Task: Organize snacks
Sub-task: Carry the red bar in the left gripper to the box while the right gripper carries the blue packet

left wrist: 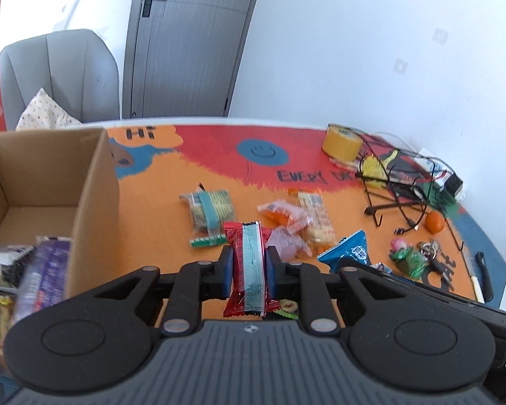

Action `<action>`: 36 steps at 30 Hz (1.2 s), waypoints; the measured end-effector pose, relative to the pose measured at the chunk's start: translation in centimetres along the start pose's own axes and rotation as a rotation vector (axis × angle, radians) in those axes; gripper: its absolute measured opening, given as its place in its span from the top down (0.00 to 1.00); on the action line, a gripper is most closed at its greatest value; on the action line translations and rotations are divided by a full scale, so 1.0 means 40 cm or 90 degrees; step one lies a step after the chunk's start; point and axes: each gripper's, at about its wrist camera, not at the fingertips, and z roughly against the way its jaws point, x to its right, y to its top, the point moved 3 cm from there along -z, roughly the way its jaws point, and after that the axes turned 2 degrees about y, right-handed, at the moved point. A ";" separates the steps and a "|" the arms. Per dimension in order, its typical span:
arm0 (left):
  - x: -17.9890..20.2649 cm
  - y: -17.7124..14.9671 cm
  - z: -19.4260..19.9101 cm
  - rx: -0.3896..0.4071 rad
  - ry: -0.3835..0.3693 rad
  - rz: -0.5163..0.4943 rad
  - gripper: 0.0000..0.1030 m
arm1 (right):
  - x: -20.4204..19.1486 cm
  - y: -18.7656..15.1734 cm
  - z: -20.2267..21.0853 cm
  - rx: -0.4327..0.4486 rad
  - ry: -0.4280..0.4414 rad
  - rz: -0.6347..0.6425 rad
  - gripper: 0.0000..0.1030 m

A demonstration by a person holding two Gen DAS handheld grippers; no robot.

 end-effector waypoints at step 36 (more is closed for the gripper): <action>-0.288 0.082 0.163 0.091 0.088 0.116 0.82 | -0.307 0.043 -0.040 0.019 0.117 0.086 0.70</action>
